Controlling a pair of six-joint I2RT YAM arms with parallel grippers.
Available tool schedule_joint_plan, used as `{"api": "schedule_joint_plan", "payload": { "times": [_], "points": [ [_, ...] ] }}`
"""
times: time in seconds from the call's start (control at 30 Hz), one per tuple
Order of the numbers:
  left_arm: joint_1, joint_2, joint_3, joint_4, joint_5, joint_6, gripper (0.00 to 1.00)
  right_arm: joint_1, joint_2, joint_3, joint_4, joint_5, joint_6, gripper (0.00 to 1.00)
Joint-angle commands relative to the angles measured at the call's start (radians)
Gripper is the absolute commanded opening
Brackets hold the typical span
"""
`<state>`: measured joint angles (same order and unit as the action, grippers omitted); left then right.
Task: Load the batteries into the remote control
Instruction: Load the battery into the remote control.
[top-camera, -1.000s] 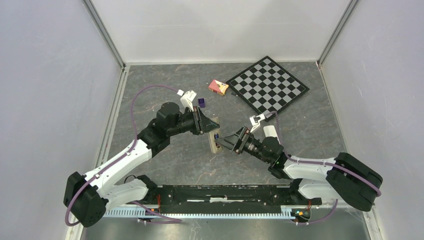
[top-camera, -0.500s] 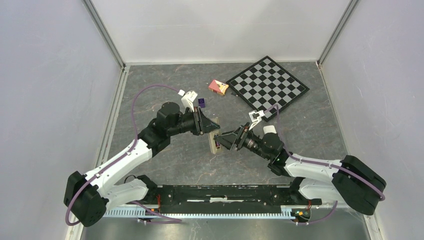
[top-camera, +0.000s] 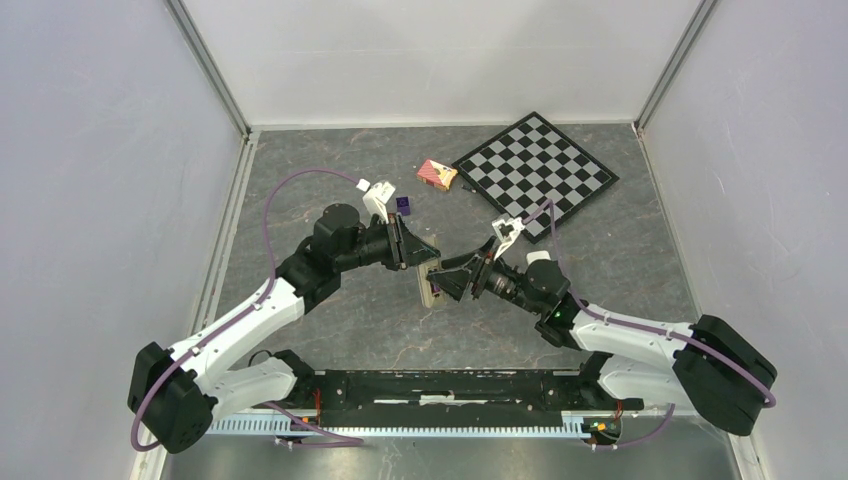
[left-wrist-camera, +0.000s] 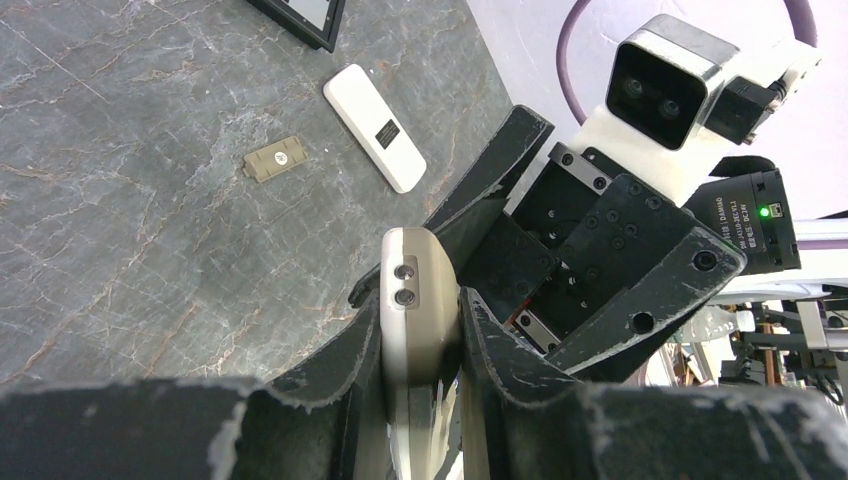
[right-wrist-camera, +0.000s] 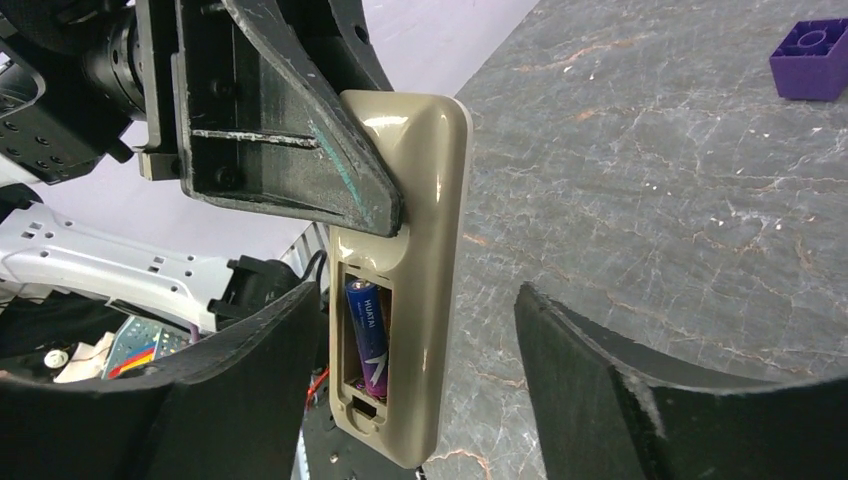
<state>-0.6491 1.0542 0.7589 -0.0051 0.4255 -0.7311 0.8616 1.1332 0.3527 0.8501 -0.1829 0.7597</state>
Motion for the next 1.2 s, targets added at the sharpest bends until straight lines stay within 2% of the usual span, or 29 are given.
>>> {"api": "schedule_joint_plan", "payload": {
  "times": [0.0,0.1,0.5,0.67,0.97,1.17],
  "points": [
    [0.003,0.005,0.046,0.046,0.028,0.017,0.02,-0.003,0.003,0.036,-0.043,-0.003,-0.063,0.71],
    [0.003,0.004,0.048,0.047,0.030,0.016,0.02,-0.003,-0.001,0.027,-0.048,0.007,-0.063,0.64],
    [0.003,0.004,0.045,0.054,0.040,0.013,0.02,-0.004,-0.029,-0.018,0.042,-0.035,-0.067,0.54],
    [0.003,-0.001,0.043,0.060,0.044,0.006,0.02,-0.004,-0.020,-0.006,0.025,-0.054,-0.087,0.50],
    [0.003,-0.006,0.043,0.072,0.051,-0.004,0.02,-0.005,-0.022,-0.004,-0.013,-0.062,-0.141,0.32],
    [0.003,-0.011,0.042,0.079,0.041,-0.007,0.02,-0.004,-0.016,0.006,-0.057,-0.092,-0.202,0.32]
  ]
}}
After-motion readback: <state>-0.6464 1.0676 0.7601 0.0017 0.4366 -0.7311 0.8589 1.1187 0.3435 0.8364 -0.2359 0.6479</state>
